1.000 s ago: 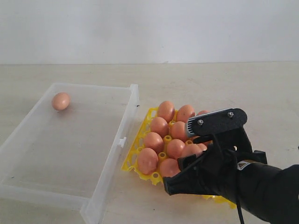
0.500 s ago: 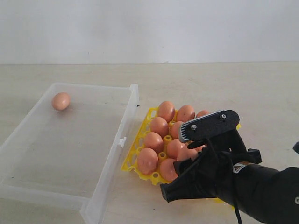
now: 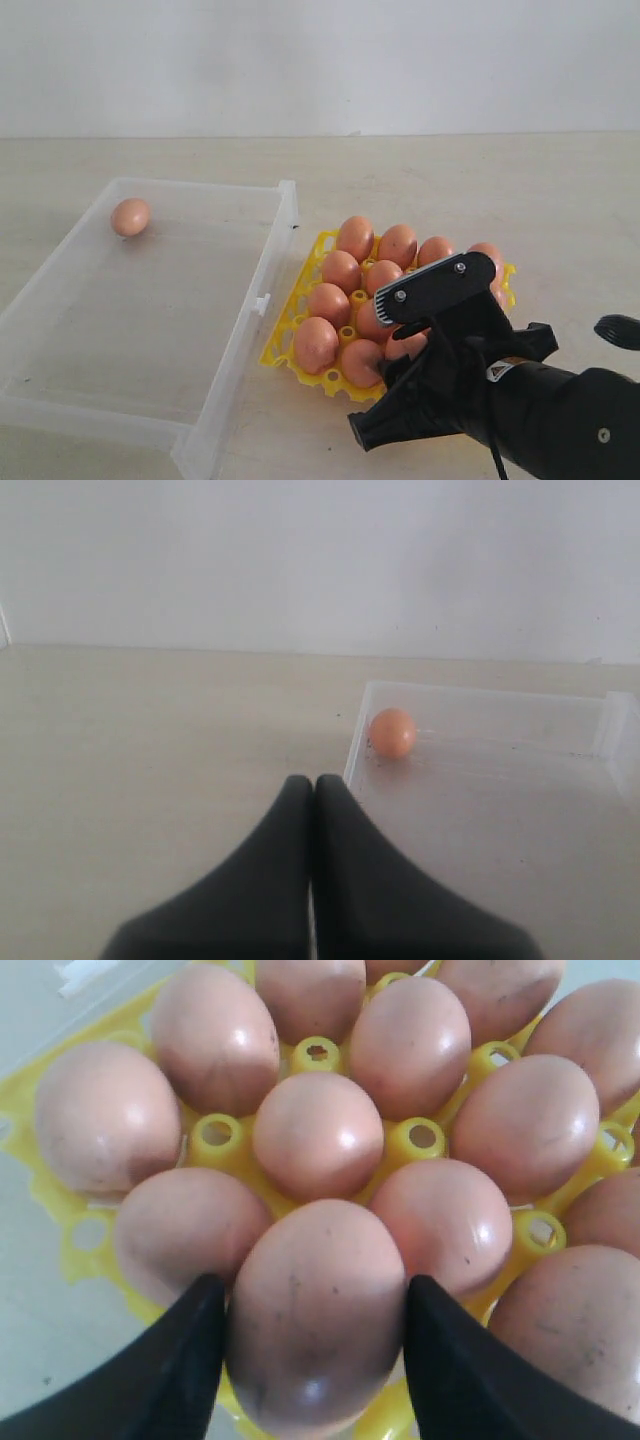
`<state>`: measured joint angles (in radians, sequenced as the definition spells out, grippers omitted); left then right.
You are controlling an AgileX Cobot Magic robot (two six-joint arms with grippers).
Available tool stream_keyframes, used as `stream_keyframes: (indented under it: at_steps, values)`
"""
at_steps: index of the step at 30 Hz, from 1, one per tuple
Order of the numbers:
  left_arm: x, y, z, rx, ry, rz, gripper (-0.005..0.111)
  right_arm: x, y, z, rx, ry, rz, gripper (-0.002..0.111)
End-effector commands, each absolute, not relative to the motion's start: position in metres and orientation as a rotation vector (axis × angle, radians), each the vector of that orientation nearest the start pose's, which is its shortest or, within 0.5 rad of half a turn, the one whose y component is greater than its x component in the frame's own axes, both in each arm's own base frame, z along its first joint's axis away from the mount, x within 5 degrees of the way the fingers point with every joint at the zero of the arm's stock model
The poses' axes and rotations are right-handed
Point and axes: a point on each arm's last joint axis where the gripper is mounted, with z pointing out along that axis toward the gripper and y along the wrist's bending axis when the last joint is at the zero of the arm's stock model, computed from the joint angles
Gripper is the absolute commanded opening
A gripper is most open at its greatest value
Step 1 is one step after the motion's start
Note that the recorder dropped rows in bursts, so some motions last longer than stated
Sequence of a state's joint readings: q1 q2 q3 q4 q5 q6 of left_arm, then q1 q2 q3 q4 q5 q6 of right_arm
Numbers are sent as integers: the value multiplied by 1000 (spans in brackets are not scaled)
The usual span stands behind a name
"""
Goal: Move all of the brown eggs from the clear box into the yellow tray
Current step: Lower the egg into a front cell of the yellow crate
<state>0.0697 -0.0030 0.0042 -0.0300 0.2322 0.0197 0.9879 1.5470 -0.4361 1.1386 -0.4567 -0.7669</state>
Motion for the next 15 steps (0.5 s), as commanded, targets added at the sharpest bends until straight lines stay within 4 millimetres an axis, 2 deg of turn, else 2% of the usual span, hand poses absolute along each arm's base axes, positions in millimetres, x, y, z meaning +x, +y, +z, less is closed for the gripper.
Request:
stream_keyframes:
  at_steps: [1,10,12,15]
  values:
    - [55,3,192,-67,1714,35,-4,162,176,142,-589,2225,142,0]
    - [55,3,192,-67,1714,35,-4,162,176,142,-584,2228,145,1]
    - [55,3,192,-67,1714,35,-4,162,177,142,-573,2239,157,8]
    - [55,3,192,-67,1714,35,-4,160,177,141,-565,2257,177,27]
